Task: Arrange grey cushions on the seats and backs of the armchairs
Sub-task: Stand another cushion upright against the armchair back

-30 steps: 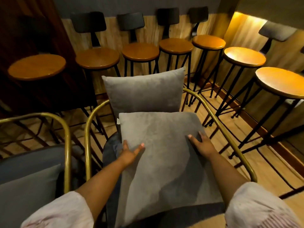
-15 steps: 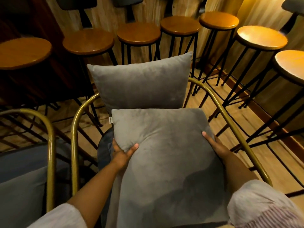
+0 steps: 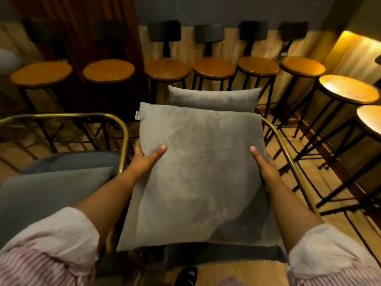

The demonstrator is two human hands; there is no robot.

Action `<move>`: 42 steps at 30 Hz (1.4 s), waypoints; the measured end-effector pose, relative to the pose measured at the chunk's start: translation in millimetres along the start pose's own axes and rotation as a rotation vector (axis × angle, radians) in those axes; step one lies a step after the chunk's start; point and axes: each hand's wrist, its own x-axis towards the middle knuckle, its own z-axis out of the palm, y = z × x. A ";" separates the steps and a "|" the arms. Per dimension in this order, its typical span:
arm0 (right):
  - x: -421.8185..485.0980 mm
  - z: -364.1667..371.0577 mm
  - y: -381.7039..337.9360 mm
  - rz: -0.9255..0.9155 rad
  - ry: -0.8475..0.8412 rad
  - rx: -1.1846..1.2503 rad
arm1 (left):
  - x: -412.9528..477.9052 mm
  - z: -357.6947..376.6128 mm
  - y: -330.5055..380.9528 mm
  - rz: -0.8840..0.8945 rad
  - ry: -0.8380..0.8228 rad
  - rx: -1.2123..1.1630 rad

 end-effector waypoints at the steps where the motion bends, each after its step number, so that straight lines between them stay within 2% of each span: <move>1: -10.3 10.4 -8.9 -0.034 -0.025 -0.003 | -11.2 -16.5 4.8 0.012 0.038 0.000; 5: -41.7 58.4 -35.9 -0.119 -0.147 -0.035 | -50.2 -83.9 17.4 0.022 0.170 -0.017; 9: -73.1 114.6 -47.9 -0.123 -0.299 -0.024 | -78.8 -154.3 19.3 0.008 0.273 -0.017; 13: -99.2 185.2 -47.5 -0.136 -0.398 -0.003 | -87.2 -227.9 12.6 -0.014 0.313 -0.052; 17: -116.4 271.5 -47.5 -0.171 -0.437 0.014 | -72.1 -306.5 -1.2 -0.029 0.366 -0.104; 21: -130.1 364.8 -48.4 -0.181 -0.424 0.031 | -29.3 -401.6 -27.8 0.033 0.322 -0.093; 25: -139.4 447.3 -55.6 -0.168 -0.447 0.034 | 21.9 -486.4 -42.1 0.008 0.275 -0.073; 28: -140.6 496.1 -58.1 -0.142 -0.476 -0.004 | 42.5 -514.4 -20.2 -0.009 0.252 -0.067; 32: -127.6 550.4 -60.2 -0.123 -0.424 -0.059 | 100.2 -547.1 -15.6 -0.075 0.254 -0.197; 37: -94.1 603.9 -70.5 -0.152 -0.361 -0.111 | 170.9 -573.6 -9.0 -0.208 0.227 -0.200; 42: -42.7 647.6 -59.4 -0.125 -0.377 -0.082 | 243.1 -581.8 -31.7 -0.160 0.245 -0.236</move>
